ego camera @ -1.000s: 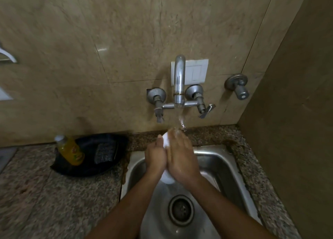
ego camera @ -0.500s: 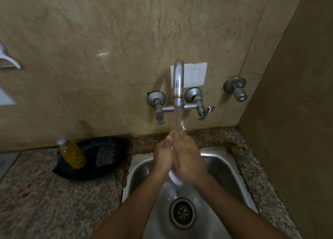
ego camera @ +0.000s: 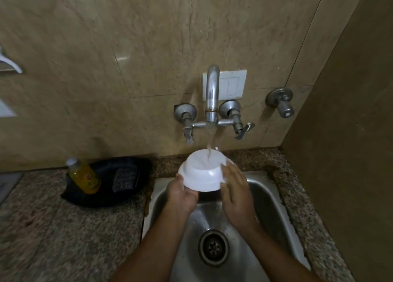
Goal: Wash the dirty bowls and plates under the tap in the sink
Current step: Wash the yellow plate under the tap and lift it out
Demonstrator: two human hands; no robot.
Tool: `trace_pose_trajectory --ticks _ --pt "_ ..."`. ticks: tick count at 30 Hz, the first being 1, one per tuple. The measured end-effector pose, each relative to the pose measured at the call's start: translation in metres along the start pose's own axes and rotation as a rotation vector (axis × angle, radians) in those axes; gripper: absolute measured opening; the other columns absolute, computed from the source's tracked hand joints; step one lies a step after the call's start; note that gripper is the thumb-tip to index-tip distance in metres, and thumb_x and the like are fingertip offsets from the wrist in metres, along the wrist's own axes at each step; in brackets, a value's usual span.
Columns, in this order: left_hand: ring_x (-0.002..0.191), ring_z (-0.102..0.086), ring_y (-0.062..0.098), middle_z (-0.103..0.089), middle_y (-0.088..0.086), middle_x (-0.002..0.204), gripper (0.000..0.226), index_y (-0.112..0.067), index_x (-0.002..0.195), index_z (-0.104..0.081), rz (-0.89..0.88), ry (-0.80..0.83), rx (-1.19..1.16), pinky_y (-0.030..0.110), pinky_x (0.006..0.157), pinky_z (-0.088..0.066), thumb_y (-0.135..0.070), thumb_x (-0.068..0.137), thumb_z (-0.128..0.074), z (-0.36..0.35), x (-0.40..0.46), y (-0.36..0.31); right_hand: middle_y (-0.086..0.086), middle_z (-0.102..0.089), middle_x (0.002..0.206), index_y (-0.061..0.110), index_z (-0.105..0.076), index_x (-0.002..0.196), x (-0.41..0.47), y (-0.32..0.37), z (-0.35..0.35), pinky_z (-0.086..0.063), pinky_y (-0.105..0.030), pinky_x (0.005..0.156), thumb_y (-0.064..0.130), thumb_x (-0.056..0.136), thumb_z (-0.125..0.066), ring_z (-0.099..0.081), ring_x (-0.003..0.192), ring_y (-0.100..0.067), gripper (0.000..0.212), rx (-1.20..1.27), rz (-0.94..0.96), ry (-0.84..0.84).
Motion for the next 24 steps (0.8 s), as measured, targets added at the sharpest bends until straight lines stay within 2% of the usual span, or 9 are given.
trace_pose_trajectory --ticks 2,3,5,7,10,12,15,17,24 --pt "0.116 -0.058 0.033 -0.056 0.016 0.138 0.039 -0.005 0.139 -0.05 -0.017 -0.013 -0.033 0.047 0.103 -0.041 -0.02 0.106 -0.037 0.001 0.005 -0.003 0.006 -0.031 0.153 0.022 -0.036 0.15 -0.002 -0.009 -0.005 -0.036 -0.034 0.109 0.031 0.095 -0.06 -0.034 0.138 -0.011 0.061 0.29 -0.396 -0.059" --pt "0.12 -0.055 0.033 -0.055 0.015 0.139 0.038 -0.005 0.139 -0.05 -0.021 -0.015 -0.05 0.046 0.106 -0.04 -0.02 0.106 -0.036 0.001 0.006 -0.004 0.004 -0.037 0.15 0.023 -0.036 0.149 -0.001 -0.011 -0.01 -0.039 -0.036 0.106 0.029 0.094 -0.064 -0.041 0.134 -0.015 0.063 0.496 -0.555 -0.042" --pt "0.119 -0.055 0.034 -0.056 0.014 0.138 0.037 -0.007 0.137 -0.051 -0.007 0.01 -0.072 0.048 0.106 -0.039 -0.02 0.106 -0.036 0.001 0.005 -0.005 -0.005 -0.058 0.138 0.02 -0.047 0.142 0.004 -0.007 -0.024 -0.048 -0.044 0.102 0.021 0.097 -0.059 -0.058 0.123 -0.026 0.047 0.945 -0.744 0.034" --pt "0.113 -0.058 0.035 -0.058 0.016 0.136 0.036 -0.01 0.136 -0.052 0.034 0.053 -0.105 0.05 0.104 -0.042 -0.021 0.105 -0.037 -0.005 0.001 -0.007 -0.01 -0.067 0.126 0.015 -0.054 0.135 0.008 0.008 -0.031 -0.052 -0.048 0.097 0.02 0.102 -0.049 -0.065 0.115 -0.031 0.034 1.174 -0.818 0.13" --pt "0.106 -0.06 0.035 -0.058 0.018 0.135 0.038 -0.011 0.137 -0.052 0.026 0.075 -0.119 0.05 0.092 -0.048 -0.022 0.105 -0.035 -0.005 0.0 -0.016 -0.01 -0.068 0.126 0.017 -0.055 0.132 0.01 0.02 -0.034 -0.052 -0.047 0.095 0.019 0.103 -0.047 -0.065 0.115 -0.032 0.031 1.218 -0.809 0.193" --pt "0.109 -0.06 0.036 -0.06 0.019 0.133 0.04 -0.01 0.136 -0.053 0.002 0.079 -0.11 0.052 0.089 -0.049 -0.023 0.104 -0.034 0.0 0.005 -0.021 -0.009 -0.068 0.125 0.016 -0.055 0.132 0.01 0.021 -0.033 -0.052 -0.047 0.096 0.014 0.101 -0.049 -0.066 0.114 -0.03 0.032 1.226 -0.801 0.185" --pt "0.118 -0.057 0.041 -0.061 0.02 0.131 0.041 -0.01 0.134 -0.056 0.003 0.075 -0.063 0.057 0.105 -0.042 -0.024 0.102 -0.036 0.013 0.009 -0.019 -0.008 -0.069 0.124 0.015 -0.056 0.131 0.011 0.016 -0.03 -0.053 -0.049 0.095 0.007 0.097 -0.052 -0.065 0.114 -0.03 0.035 1.202 -0.78 0.154" --pt "0.122 -0.054 0.041 -0.062 0.019 0.131 0.041 -0.011 0.132 -0.059 0.021 0.062 -0.027 0.059 0.11 -0.036 -0.026 0.101 -0.037 0.026 0.008 -0.013 -0.008 -0.068 0.124 0.015 -0.058 0.131 0.01 0.013 -0.028 -0.053 -0.053 0.096 0.006 0.096 -0.054 -0.064 0.116 -0.031 0.037 1.162 -0.785 0.127" --pt "0.116 -0.057 0.04 -0.064 0.018 0.127 0.038 -0.013 0.126 -0.063 0.026 0.07 -0.03 0.058 0.108 -0.038 -0.027 0.101 -0.038 0.038 0.007 -0.008 -0.011 -0.069 0.122 0.011 -0.06 0.129 0.002 0.009 -0.026 -0.051 -0.058 0.096 0.008 0.096 -0.056 -0.062 0.117 -0.036 0.033 1.079 -0.779 0.16"
Point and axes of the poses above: each hand's wrist, its own x-axis towards the middle knuckle, its own z-axis out of the back of the hand, y = z × x, the point moved 6 cm from there along x, towards the middle knuckle
